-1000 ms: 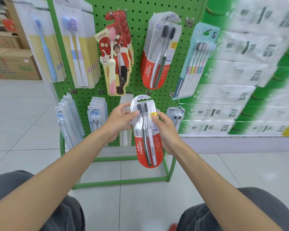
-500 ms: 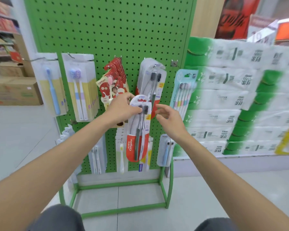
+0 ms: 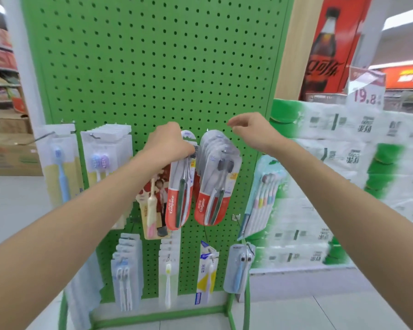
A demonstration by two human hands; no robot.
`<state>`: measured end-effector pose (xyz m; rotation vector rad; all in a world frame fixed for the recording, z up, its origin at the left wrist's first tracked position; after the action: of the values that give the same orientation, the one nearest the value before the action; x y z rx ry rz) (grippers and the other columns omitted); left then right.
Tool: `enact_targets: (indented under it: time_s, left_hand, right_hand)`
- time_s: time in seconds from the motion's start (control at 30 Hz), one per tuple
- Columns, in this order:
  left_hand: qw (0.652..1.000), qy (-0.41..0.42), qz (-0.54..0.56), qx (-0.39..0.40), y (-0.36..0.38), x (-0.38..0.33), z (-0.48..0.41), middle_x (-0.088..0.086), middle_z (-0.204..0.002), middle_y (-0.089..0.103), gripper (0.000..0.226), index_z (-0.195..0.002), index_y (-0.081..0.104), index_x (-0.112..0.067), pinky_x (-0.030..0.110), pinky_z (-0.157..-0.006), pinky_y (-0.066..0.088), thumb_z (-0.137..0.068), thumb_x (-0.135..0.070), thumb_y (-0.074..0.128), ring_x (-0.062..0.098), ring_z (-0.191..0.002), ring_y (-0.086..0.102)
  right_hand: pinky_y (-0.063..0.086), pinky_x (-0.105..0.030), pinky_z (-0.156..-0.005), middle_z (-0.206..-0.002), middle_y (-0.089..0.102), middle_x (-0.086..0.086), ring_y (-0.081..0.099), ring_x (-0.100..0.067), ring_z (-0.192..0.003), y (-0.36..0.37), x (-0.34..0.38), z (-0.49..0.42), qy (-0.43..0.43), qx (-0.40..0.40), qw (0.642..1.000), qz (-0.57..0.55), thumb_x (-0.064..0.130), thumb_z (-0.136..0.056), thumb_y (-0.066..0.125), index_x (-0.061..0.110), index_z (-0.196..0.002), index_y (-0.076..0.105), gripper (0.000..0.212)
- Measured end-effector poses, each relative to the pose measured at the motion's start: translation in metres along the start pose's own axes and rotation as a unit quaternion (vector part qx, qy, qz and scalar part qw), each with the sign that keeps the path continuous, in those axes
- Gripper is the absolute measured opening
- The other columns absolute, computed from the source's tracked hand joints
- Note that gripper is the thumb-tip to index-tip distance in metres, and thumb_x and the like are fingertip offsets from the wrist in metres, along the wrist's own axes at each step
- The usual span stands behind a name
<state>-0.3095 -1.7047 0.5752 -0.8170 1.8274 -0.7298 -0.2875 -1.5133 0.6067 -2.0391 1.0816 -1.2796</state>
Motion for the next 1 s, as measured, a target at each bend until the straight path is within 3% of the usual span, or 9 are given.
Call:
enact_targets:
  time_s: [0.1, 0.23, 0.37, 0.47, 0.63, 0.7, 0.77, 0.87, 1.0]
  left_hand:
    - [1.0, -0.006, 0.001, 0.018, 0.003, -0.005, -0.02, 0.004, -0.085, 0.052, 0.021, -0.099, 0.055, -0.01, 0.028, -0.055, 0.04, -0.084, -0.017, 0.068, 0.019, -0.067, 0.047]
    - [0.998, -0.018, 0.038, 0.054, 0.012, -0.003, -0.037, 0.008, -0.089, 0.062, 0.024, -0.1, 0.057, -0.004, 0.041, -0.077, 0.061, -0.084, -0.016, 0.071, 0.027, -0.079, 0.07]
    - [0.994, -0.024, 0.058, 0.086, 0.019, -0.002, -0.041, 0.01, -0.098, 0.059, 0.032, -0.108, 0.054, -0.002, 0.044, -0.076, 0.061, -0.086, -0.015, 0.073, 0.031, -0.091, 0.067]
    - [0.992, -0.024, 0.063, 0.102, 0.023, -0.003, -0.043, 0.011, -0.105, 0.055, 0.038, -0.117, 0.051, -0.001, 0.043, -0.076, 0.06, -0.087, -0.013, 0.073, 0.032, -0.097, 0.061]
    - [0.993, -0.015, 0.045, 0.109, 0.027, -0.008, -0.045, 0.016, -0.115, 0.056, 0.042, -0.122, 0.052, 0.001, 0.046, -0.086, 0.057, -0.088, -0.012, 0.072, 0.035, -0.103, 0.06]
    - [0.993, -0.014, 0.039, 0.111, 0.029, -0.009, -0.046, 0.016, -0.116, 0.057, 0.044, -0.125, 0.051, 0.001, 0.047, -0.088, 0.056, -0.088, -0.012, 0.072, 0.035, -0.103, 0.06]
    - [0.992, -0.024, 0.049, 0.118, 0.032, -0.007, -0.047, 0.016, -0.118, 0.055, 0.047, -0.128, 0.048, -0.001, 0.047, -0.084, 0.058, -0.088, -0.011, 0.071, 0.036, -0.102, 0.06]
    - [0.988, -0.022, 0.075, 0.132, 0.037, -0.009, -0.046, 0.011, -0.12, 0.05, 0.053, -0.133, 0.044, -0.003, 0.043, -0.078, 0.059, -0.088, -0.007, 0.071, 0.035, -0.104, 0.058]
    - [0.982, -0.025, 0.105, 0.158, 0.04, -0.01, -0.047, 0.008, -0.113, 0.045, 0.051, -0.131, 0.046, -0.007, 0.041, -0.073, 0.059, -0.087, -0.004, 0.071, 0.032, -0.102, 0.054]
  right_hand:
    - [0.034, -0.025, -0.096, -0.138, 0.055, -0.007, 0.051, -0.019, -0.125, 0.012, -0.001, -0.018, 0.0, 0.062, 0.998, 0.033, 0.013, -0.102, 0.045, 0.009, -0.131, 0.059, 0.032]
    - [0.039, -0.026, -0.094, -0.128, 0.062, -0.006, 0.057, -0.018, -0.111, 0.032, -0.005, -0.03, 0.001, 0.116, 0.993, 0.022, 0.023, -0.103, 0.047, 0.007, -0.126, 0.064, 0.033]
    - [0.049, -0.034, -0.092, -0.108, 0.071, -0.009, 0.065, -0.023, -0.098, 0.043, -0.012, -0.037, -0.002, 0.137, 0.99, 0.016, 0.03, -0.103, 0.045, 0.009, -0.112, 0.071, 0.035]
    - [0.046, -0.025, -0.079, -0.094, 0.073, -0.004, 0.062, -0.011, -0.078, 0.047, -0.016, -0.039, 0.007, 0.141, 0.99, -0.009, 0.033, -0.103, 0.044, 0.009, -0.106, 0.073, 0.038]
    - [0.045, -0.018, -0.074, -0.096, 0.07, -0.007, 0.058, -0.014, -0.085, 0.05, -0.021, -0.037, 0.024, 0.145, 0.988, -0.037, 0.028, -0.1, 0.053, 0.006, -0.105, 0.072, 0.03]
    - [0.042, -0.017, -0.067, -0.082, 0.065, -0.002, 0.055, -0.008, -0.073, 0.051, -0.023, -0.037, 0.033, 0.145, 0.987, -0.056, 0.026, -0.1, 0.053, 0.007, -0.106, 0.071, 0.027]
    - [0.041, -0.019, -0.072, -0.077, 0.062, 0.003, 0.052, -0.005, -0.067, 0.053, -0.026, -0.038, 0.044, 0.144, 0.986, -0.074, 0.024, -0.1, 0.053, 0.006, -0.104, 0.071, 0.026]
    - [0.045, -0.03, -0.089, -0.089, 0.065, -0.006, 0.055, -0.014, -0.079, 0.058, -0.029, -0.04, 0.053, 0.149, 0.983, -0.095, 0.024, -0.1, 0.053, 0.002, -0.101, 0.071, 0.028]
    - [0.043, -0.035, -0.099, -0.096, 0.068, 0.0, 0.058, -0.013, -0.09, 0.06, -0.03, -0.039, 0.054, 0.157, 0.981, -0.101, 0.024, -0.1, 0.053, 0.006, -0.096, 0.071, 0.026]
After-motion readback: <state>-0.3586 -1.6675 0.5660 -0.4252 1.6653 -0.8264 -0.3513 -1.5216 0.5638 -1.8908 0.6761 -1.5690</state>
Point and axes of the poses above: each hand's wrist, its own z-axis away from the middle knuckle, its own y-axis out of the palm, x = y × z, the point moved 8 cm from there along -z, towards the middle knuckle
